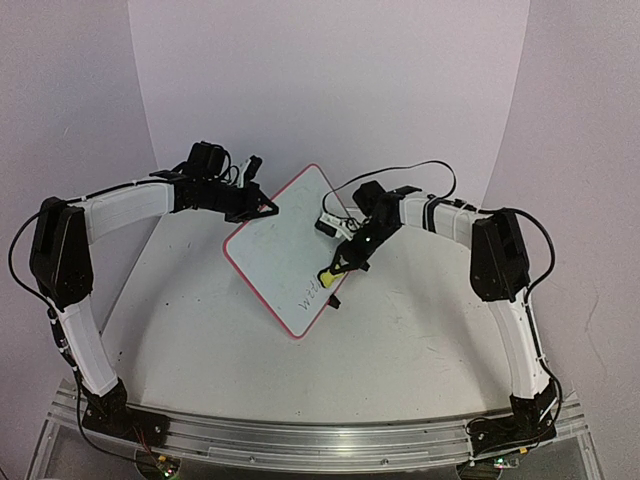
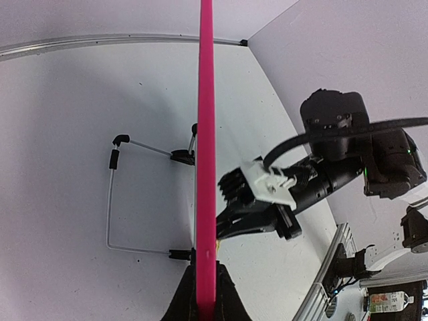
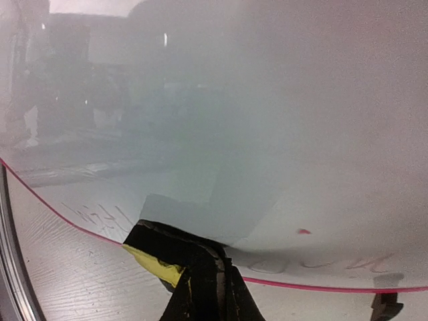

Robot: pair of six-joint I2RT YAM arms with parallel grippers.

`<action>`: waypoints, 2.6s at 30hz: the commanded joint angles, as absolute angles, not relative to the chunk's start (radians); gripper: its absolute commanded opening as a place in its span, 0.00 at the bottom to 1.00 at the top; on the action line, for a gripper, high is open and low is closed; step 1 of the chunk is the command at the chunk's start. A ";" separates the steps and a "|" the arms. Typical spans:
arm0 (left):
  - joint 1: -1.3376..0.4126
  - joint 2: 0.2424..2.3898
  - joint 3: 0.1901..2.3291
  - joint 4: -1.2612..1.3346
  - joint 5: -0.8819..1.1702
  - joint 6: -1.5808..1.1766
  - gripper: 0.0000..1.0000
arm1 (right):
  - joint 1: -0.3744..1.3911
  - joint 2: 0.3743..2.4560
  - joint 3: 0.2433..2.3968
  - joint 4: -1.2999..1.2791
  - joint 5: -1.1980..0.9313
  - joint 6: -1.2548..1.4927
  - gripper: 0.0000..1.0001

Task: Erase the whiteboard
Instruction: Erase the whiteboard at the center of the board.

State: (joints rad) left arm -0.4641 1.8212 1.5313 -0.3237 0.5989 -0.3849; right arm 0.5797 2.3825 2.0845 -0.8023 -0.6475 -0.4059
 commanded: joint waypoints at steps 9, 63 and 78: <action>-0.558 1.842 1.491 -0.422 0.744 -0.338 0.00 | 0.818 2.316 1.954 -0.649 -0.601 -0.497 0.00; -0.558 1.824 1.488 -0.428 0.735 -0.324 0.00 | 0.589 2.079 1.649 -0.187 -0.306 -0.484 0.00; -0.559 1.838 1.494 -0.428 0.733 -0.332 0.00 | 0.734 1.988 1.514 -0.328 -0.585 -0.622 0.00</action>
State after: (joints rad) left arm -0.4778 1.8093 1.5162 -0.3197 0.5889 -0.3876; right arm 0.6211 2.0185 1.5417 -0.2642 -0.4025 -0.5916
